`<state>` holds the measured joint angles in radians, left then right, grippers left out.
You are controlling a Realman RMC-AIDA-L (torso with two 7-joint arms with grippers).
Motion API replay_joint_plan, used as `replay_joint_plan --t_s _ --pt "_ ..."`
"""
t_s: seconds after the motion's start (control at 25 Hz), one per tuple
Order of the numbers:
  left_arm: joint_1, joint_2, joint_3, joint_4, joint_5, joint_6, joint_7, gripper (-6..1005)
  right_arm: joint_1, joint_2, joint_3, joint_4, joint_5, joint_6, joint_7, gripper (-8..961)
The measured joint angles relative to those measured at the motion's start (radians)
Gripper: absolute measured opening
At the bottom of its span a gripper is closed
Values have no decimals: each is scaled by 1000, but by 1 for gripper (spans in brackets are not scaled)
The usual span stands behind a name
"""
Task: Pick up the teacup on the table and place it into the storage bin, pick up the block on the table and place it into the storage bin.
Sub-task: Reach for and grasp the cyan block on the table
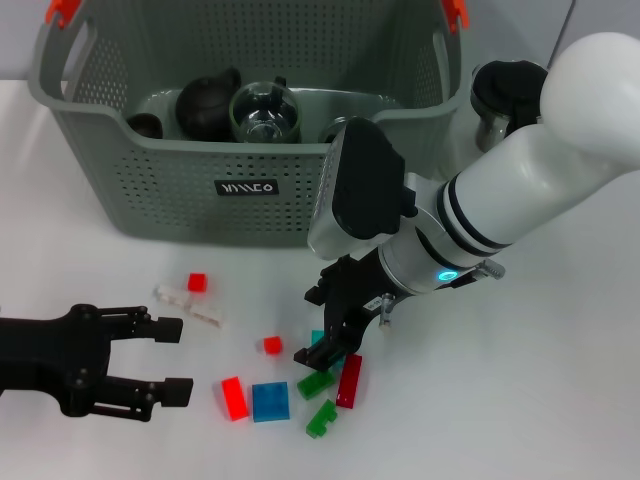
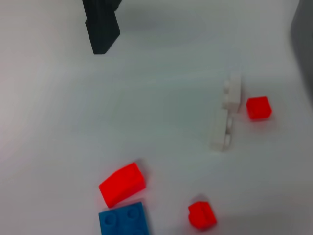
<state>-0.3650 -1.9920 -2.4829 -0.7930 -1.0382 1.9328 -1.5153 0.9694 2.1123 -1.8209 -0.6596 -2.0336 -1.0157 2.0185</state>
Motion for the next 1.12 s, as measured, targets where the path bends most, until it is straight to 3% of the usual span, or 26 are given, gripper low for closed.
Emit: replay_joint_plan --t_s 1.12 --pt "0 0 -4 8 3 -2 0 878 -2 -1 -33 11 -2 39 1 837"
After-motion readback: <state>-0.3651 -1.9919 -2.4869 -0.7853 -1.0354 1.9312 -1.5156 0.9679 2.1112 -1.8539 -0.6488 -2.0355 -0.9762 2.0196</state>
